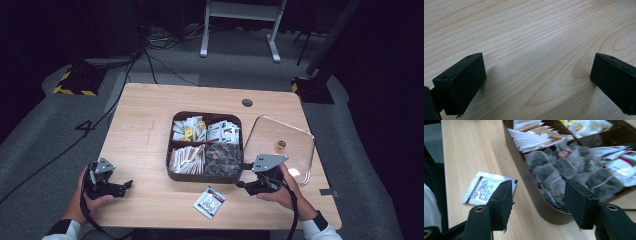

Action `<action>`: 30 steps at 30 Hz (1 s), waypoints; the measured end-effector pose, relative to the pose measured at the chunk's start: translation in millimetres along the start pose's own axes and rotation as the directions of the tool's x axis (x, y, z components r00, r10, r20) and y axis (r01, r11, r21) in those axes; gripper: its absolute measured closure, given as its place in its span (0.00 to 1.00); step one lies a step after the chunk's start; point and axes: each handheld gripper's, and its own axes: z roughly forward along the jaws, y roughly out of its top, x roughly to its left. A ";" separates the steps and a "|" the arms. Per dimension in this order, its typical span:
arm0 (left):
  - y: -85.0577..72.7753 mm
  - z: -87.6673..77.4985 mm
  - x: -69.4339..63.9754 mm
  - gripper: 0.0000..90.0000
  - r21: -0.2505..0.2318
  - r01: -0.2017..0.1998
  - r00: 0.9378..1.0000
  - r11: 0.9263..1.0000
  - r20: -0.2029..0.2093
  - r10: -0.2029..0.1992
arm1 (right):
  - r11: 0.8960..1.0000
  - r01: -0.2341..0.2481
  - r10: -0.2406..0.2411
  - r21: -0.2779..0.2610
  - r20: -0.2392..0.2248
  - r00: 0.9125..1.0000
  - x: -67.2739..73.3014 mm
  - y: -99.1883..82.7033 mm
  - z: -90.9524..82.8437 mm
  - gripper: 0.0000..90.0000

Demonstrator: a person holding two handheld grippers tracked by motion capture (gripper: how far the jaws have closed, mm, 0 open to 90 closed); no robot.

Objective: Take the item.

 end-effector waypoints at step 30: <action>0.0 0.0 0.0 0.01 0.000 0.000 1.000 1.000 0.000 0.000 | 0.974 -0.220 0.224 -0.047 0.293 0.929 -96.1 -35.1 -35.6 0.36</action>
